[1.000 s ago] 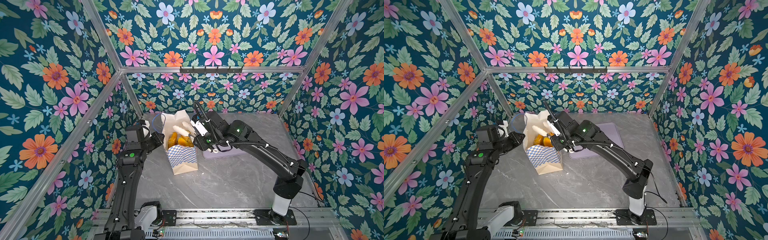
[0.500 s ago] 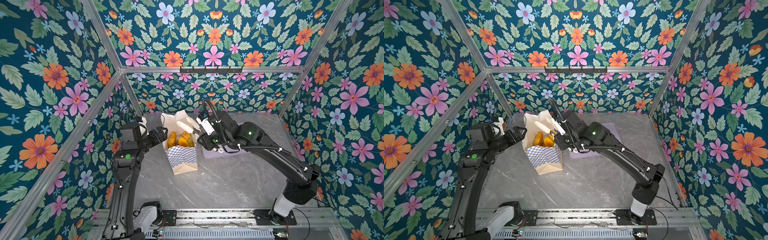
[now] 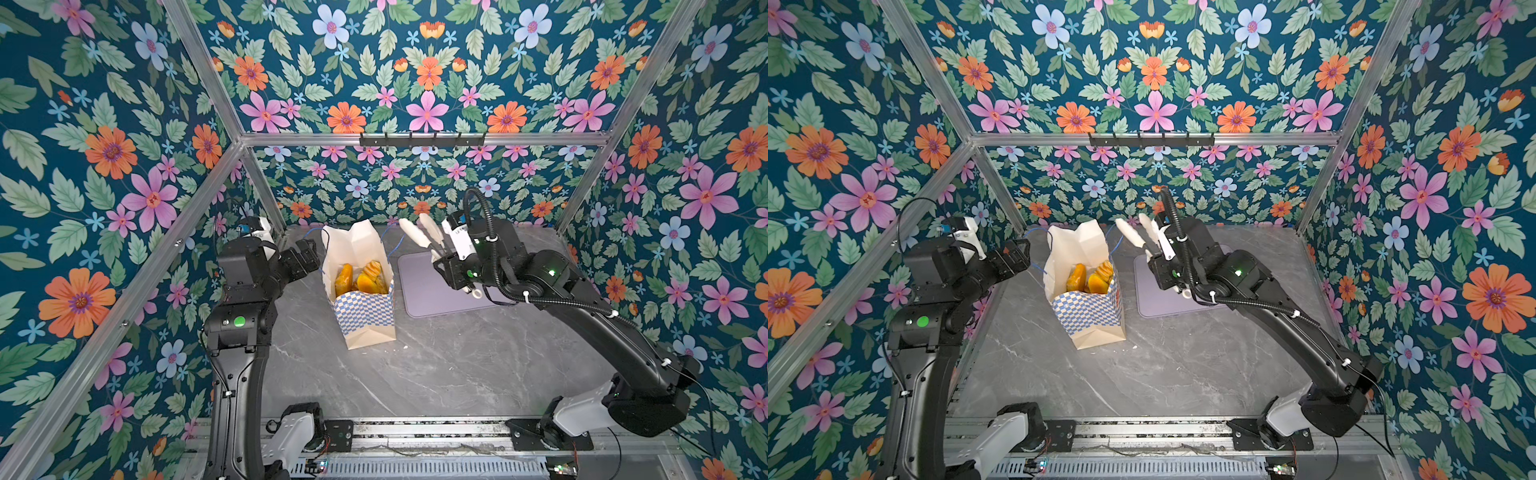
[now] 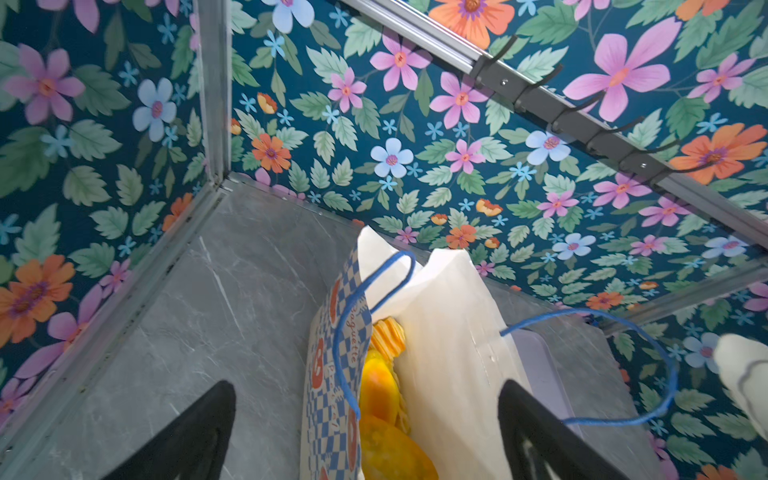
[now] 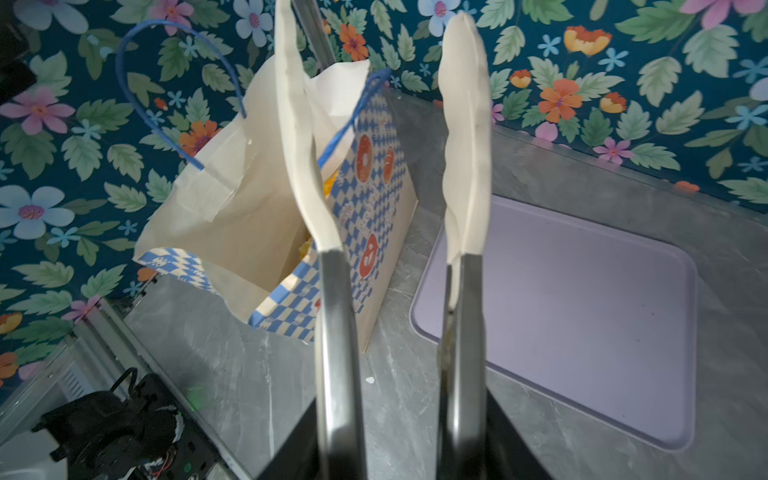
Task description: Place the fake bread into the paper bag
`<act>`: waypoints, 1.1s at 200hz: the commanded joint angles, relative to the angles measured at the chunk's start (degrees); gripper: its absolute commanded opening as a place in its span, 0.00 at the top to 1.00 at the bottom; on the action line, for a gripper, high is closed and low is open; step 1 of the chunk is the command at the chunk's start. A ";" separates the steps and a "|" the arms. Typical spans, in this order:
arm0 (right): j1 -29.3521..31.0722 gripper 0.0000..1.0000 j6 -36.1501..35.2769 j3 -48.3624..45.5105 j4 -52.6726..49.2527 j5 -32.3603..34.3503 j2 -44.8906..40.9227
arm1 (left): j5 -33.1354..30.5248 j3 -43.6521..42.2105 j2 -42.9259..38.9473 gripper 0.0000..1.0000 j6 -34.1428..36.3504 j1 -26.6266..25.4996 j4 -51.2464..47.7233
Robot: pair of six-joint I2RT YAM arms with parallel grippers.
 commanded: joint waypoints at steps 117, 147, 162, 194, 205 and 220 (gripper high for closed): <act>-44.86 0.52 11.80 -24.09 13.04 -11.01 -4.65 | -5.22 -7.92 10.87 0.00 -5.33 14.42 25.64; -48.28 0.50 9.42 -25.95 15.00 -7.12 -1.47 | -6.86 -12.92 11.66 0.00 -4.19 15.22 32.06; -49.11 0.50 8.04 -25.98 15.35 -5.82 0.50 | -9.64 -17.35 10.54 0.00 -2.43 15.23 37.60; -49.18 0.50 4.20 -25.60 15.84 -4.44 4.51 | -12.05 -24.90 7.94 0.00 -0.06 15.28 44.86; -49.30 0.50 3.11 -25.30 15.72 -4.51 5.98 | -11.85 -26.63 7.87 0.01 0.20 15.24 46.08; -49.27 0.50 1.30 -24.80 15.87 -4.96 7.73 | -11.16 -28.10 8.86 0.00 0.61 15.22 46.71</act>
